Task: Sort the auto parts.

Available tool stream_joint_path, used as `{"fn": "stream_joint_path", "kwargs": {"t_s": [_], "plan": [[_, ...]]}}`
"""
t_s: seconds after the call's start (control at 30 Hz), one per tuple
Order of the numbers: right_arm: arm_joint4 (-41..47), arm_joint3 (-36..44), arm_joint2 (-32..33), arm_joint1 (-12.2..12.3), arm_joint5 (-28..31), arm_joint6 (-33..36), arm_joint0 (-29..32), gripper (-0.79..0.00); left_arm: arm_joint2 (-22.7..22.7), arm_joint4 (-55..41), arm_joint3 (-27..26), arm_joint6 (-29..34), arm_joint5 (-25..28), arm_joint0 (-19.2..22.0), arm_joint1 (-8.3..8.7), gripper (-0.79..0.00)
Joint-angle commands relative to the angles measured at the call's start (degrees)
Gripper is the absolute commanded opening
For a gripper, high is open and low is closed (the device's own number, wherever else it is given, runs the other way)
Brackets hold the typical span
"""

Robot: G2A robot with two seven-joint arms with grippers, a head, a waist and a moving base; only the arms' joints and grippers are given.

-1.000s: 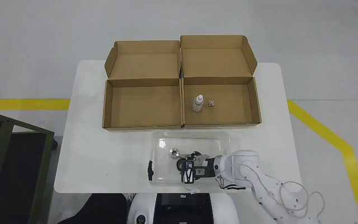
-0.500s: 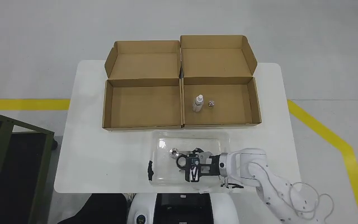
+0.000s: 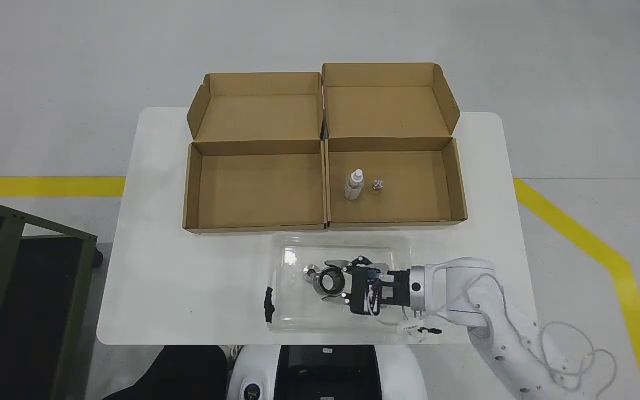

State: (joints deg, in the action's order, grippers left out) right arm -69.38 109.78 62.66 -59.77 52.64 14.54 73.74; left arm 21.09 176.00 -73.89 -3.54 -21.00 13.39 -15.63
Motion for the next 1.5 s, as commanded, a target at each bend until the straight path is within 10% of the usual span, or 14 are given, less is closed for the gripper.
{"fn": "stream_joint_path", "kwargs": {"t_s": [0.0,1.47], "plan": [[2.46,-0.23,0.61,0.07,0.48,-1.08,-0.11,-0.785,0.00,0.00,0.00,0.00,0.00,0.00,0.00,0.000],[35.60,1.09,9.62,-0.22,-0.53,-14.23,-2.91,-0.785,0.00,0.00,0.00,0.00,0.00,0.00,0.00,0.000]]}}
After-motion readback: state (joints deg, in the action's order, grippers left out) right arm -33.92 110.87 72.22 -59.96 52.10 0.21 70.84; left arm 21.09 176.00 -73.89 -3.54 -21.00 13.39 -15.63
